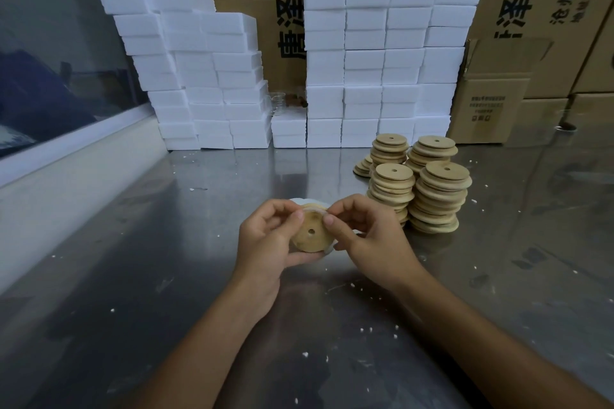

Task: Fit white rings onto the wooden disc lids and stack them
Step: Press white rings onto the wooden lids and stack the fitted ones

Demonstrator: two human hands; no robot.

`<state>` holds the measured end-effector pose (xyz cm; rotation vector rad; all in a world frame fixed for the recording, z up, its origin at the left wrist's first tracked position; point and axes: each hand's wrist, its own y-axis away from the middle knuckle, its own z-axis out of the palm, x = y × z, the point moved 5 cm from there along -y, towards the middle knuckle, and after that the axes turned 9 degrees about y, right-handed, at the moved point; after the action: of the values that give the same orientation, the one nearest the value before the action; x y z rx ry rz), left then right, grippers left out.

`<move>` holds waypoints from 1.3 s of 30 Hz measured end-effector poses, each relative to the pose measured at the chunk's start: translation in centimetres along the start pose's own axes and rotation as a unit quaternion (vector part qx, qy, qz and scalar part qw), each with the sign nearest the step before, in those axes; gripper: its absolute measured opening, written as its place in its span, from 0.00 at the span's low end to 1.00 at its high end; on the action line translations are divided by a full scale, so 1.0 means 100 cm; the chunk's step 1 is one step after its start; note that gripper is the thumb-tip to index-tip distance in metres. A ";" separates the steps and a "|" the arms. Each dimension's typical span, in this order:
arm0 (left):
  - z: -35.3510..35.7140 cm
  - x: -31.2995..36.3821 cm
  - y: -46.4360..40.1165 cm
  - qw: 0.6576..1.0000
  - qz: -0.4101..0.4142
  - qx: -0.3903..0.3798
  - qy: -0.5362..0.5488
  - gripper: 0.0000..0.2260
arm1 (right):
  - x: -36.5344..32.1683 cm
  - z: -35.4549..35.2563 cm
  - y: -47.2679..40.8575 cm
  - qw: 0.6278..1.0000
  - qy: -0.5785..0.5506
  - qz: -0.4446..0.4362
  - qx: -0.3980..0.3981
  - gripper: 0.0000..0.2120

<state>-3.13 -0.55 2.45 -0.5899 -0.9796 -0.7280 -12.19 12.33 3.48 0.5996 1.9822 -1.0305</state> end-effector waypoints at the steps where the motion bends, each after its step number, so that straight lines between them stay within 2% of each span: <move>1: -0.001 -0.001 -0.001 0.999 -0.017 0.015 0.029 0.07 | 0.000 0.001 0.000 1.000 -0.006 0.007 -0.007 0.03; 3: -0.003 0.000 -0.003 0.996 -0.037 0.037 0.070 0.06 | 0.001 0.003 0.001 0.999 -0.025 0.026 -0.027 0.04; 5: -0.005 0.000 -0.003 0.996 -0.046 0.047 0.065 0.05 | 0.003 0.004 0.001 0.997 -0.052 0.045 -0.032 0.04; 8: -0.005 0.000 -0.003 0.999 -0.035 0.034 0.002 0.03 | 0.006 0.002 -0.001 0.994 -0.086 0.060 0.007 0.04; 11: -0.004 -0.001 -0.001 0.997 -0.013 0.012 -0.075 0.05 | 0.006 -0.008 -0.005 0.996 -0.061 0.041 0.054 0.07; 16: -0.004 -0.001 -0.001 0.986 0.014 -0.004 -0.166 0.06 | 0.000 -0.013 -0.005 0.998 -0.033 0.000 0.047 0.10; 19: -0.003 -0.001 -0.003 0.987 0.007 -0.013 -0.161 0.06 | -0.002 -0.013 -0.004 0.999 -0.025 -0.008 0.046 0.09; 22: -0.005 -0.003 -0.006 0.993 -0.028 -0.005 -0.110 0.08 | -0.003 -0.010 -0.004 0.999 -0.021 -0.004 0.048 0.08; 24: -0.010 -0.002 -0.010 0.997 -0.043 0.029 -0.065 0.07 | -0.001 -0.008 -0.003 0.998 -0.015 0.007 0.054 0.08; 26: -0.022 0.003 -0.014 0.994 -0.039 0.106 -0.008 0.06 | 0.002 -0.008 -0.003 0.998 0.002 0.017 0.060 0.08; 30: -0.052 0.018 -0.022 0.968 0.009 0.246 0.049 0.08 | 0.005 -0.012 -0.003 0.997 0.017 0.034 0.070 0.09; 34: -0.070 0.024 -0.025 0.952 0.025 0.306 0.020 0.09 | 0.006 -0.012 -0.003 0.997 0.030 0.037 0.066 0.09; 39: -0.084 0.019 -0.028 0.941 -0.014 0.331 -0.073 0.09 | 0.005 -0.011 -0.002 0.997 0.038 0.034 0.062 0.07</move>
<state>-0.23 -9.01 0.78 -0.0379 -1.2910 -0.3407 -13.11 13.20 3.52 0.7795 1.9588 -1.1099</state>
